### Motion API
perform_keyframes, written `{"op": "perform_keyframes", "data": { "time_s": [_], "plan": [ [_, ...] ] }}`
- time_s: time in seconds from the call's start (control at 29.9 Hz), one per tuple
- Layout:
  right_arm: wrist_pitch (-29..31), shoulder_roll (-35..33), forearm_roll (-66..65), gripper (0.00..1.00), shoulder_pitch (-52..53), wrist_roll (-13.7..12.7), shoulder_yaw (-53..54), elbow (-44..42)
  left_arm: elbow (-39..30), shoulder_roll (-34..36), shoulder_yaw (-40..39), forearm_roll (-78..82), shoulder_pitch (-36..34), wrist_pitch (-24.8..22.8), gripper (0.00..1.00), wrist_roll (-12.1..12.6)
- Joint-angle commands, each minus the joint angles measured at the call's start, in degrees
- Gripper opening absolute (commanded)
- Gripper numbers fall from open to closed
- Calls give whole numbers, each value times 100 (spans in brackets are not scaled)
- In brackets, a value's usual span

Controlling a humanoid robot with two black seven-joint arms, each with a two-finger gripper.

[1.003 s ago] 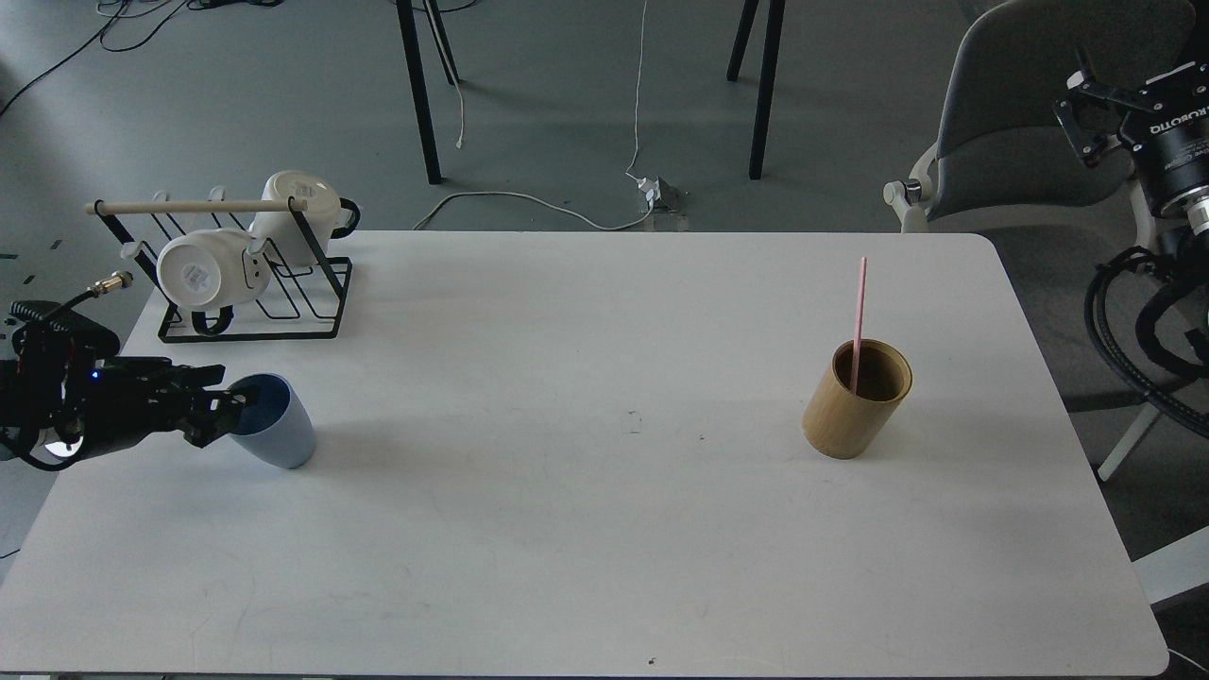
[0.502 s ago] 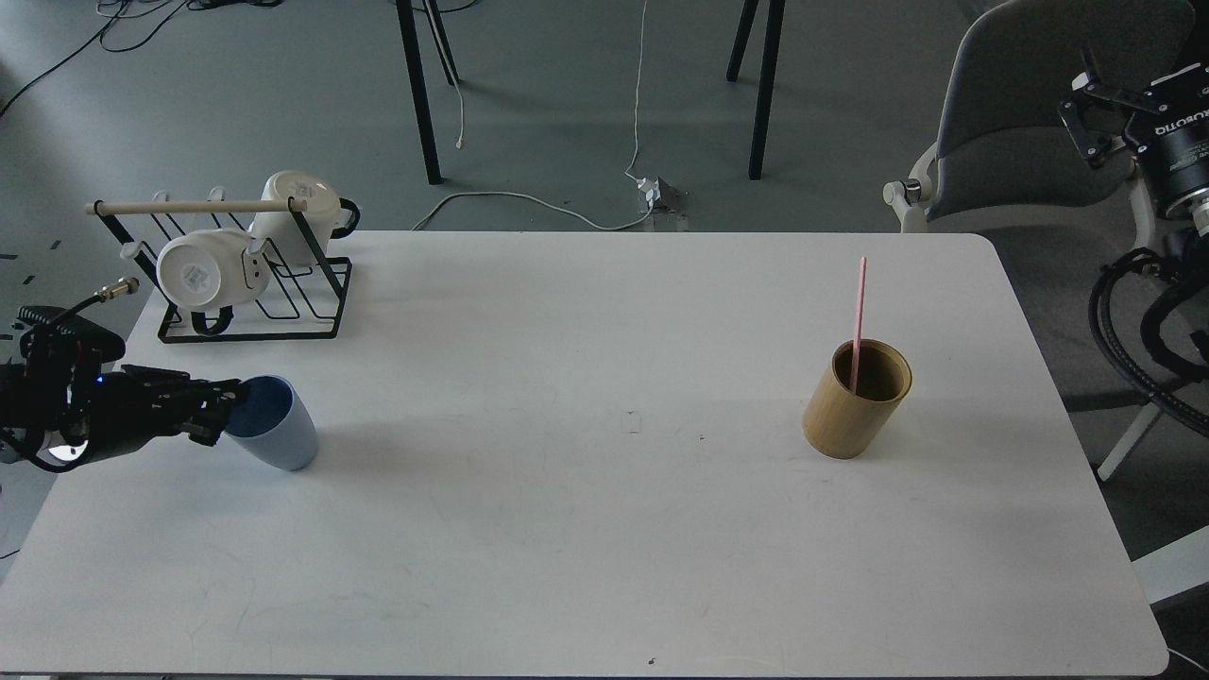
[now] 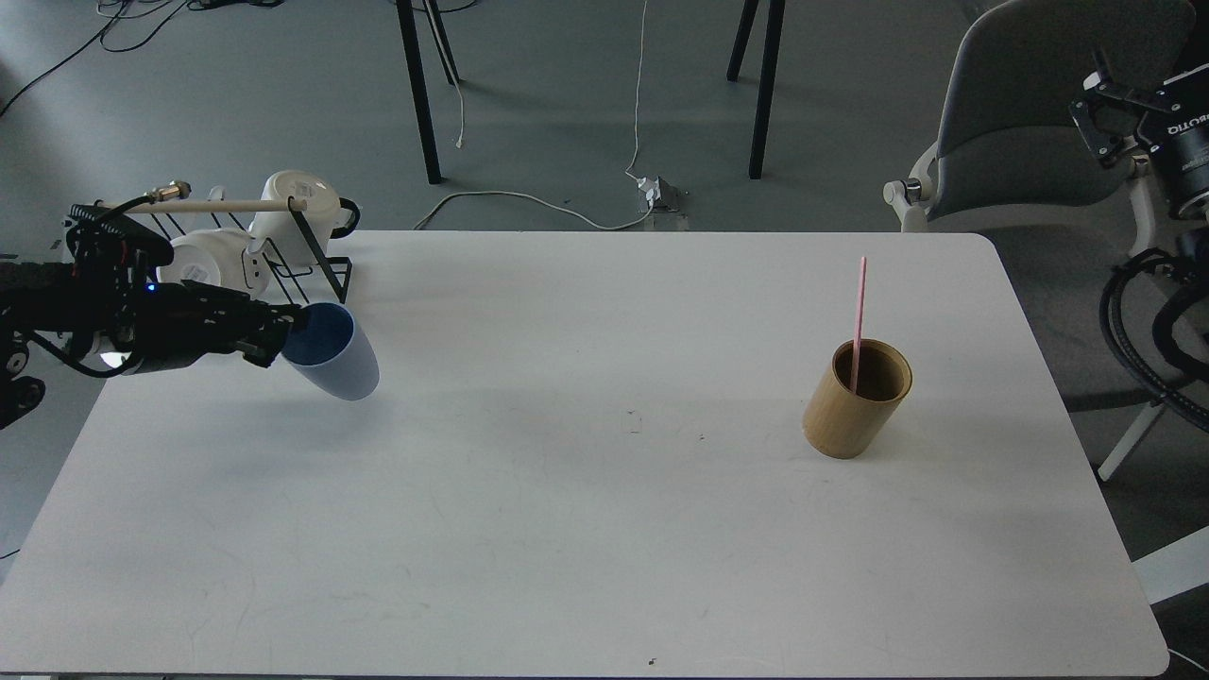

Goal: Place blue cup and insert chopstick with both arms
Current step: 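Carry the blue cup toward the table center and set it down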

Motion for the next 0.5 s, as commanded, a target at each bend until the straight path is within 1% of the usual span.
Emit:
{"op": "perform_keyframes", "data": {
  "time_s": [0.0,0.1,0.2,0.23,0.27,0.3,0.37,0.47],
  "plan": [
    [0,-119,0,100,4,-3,19,15,-439,-708,-16,-3,-608,-843,4,288],
    [0,-242,0,100,4,-3,19,15,-431,-1517,10,15,-837,-843,3,569],
    [0,-374,0,100,-5,-3,19,-11,-369,-2281,27,59,-952,-843,3,1130],
    [0,-392,0,100,-5,-3,19,-20,-326,-2510,36,76,-987,-843,4,1289],
    [0,-418,0,100,-5,-3,19,-46,-221,-2756,54,94,-1013,-843,4,1395],
    [0,-419,0,100,-5,-3,19,-90,-115,-2967,80,120,-996,-843,4,1457],
    [0,-419,0,100,-5,-3,19,-204,122,-3450,386,303,-926,-843,4,1493],
    [0,-427,0,100,-5,-3,28,-213,298,-3804,896,664,-847,-843,4,1493]
  ]
}}
